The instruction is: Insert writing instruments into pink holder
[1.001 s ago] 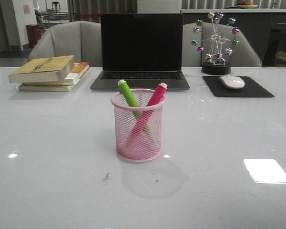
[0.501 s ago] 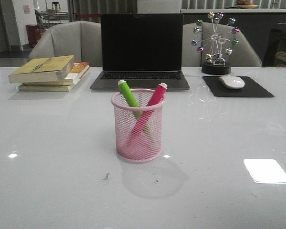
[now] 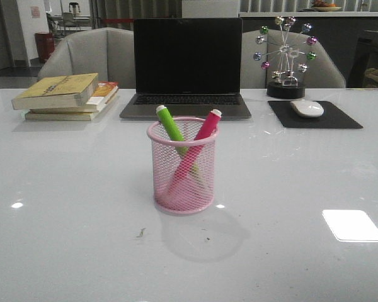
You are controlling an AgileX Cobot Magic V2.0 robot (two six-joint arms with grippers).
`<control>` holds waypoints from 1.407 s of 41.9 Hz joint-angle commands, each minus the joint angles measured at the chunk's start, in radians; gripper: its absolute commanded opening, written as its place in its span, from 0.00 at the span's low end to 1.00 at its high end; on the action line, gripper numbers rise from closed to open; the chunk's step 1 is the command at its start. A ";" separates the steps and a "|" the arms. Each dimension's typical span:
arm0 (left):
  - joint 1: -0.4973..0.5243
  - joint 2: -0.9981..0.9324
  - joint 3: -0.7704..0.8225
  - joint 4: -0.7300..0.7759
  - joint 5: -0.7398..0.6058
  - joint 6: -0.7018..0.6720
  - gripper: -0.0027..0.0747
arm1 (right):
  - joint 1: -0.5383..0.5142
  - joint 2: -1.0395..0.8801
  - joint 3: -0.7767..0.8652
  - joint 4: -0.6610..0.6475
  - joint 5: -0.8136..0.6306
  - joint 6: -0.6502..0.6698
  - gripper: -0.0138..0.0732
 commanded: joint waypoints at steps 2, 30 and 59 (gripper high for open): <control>0.108 -0.100 0.073 -0.033 -0.216 0.006 0.16 | -0.005 0.000 -0.027 -0.008 -0.067 -0.010 0.22; 0.188 -0.347 0.539 -0.125 -0.649 0.006 0.16 | -0.005 0.000 -0.027 -0.008 -0.067 -0.010 0.22; 0.186 -0.352 0.539 -0.192 -0.667 0.123 0.16 | -0.005 0.000 -0.027 -0.008 -0.067 -0.010 0.22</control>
